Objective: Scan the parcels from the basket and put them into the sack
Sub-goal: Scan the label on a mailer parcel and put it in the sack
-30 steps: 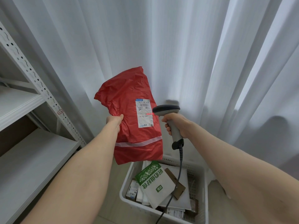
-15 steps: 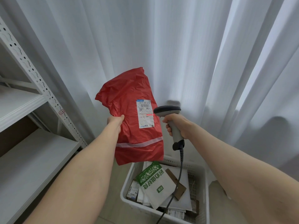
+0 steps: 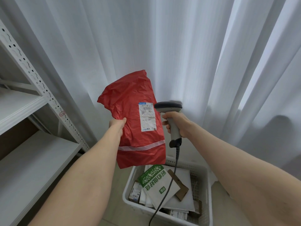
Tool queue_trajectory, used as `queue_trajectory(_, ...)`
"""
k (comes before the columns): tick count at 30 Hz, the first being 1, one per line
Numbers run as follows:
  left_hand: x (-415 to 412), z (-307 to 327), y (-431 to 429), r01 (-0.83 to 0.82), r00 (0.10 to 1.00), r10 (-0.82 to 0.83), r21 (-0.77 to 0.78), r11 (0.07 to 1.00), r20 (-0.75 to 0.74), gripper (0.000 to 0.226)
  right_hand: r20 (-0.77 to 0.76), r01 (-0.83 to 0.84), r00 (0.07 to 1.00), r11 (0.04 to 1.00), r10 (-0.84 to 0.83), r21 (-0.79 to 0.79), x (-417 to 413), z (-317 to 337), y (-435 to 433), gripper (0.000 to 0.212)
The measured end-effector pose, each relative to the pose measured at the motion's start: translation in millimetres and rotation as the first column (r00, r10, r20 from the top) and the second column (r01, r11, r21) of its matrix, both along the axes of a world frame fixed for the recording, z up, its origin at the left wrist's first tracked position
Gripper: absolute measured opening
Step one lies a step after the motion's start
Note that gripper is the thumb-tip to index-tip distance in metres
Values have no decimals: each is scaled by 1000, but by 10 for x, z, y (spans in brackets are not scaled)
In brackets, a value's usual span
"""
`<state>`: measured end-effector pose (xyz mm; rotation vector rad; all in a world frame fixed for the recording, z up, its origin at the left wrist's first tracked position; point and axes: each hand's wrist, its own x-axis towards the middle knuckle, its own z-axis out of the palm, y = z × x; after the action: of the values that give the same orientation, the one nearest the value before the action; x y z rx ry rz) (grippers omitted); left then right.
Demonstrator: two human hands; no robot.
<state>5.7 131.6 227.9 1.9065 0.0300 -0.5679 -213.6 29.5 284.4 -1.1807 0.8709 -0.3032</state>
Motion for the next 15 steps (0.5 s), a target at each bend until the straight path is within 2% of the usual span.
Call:
queue_trajectory(9, -52, 20, 182, 2, 1000, -2, 13, 1000, 5, 50, -23, -15, 1000, 1000, 15, -11, -47, 32, 101, 5)
queue_trajectory(12, -107, 51, 300, 13, 1000, -13, -8, 1000, -5, 51, 5, -24, 1000, 1000, 24, -20, -86, 23, 177, 2)
queue_trajectory(15, -205, 121, 500, 39, 999, -41, -63, 997, -33, 56, 56, -7, 998, 1000, 9, -28, -142, -9, 312, 9)
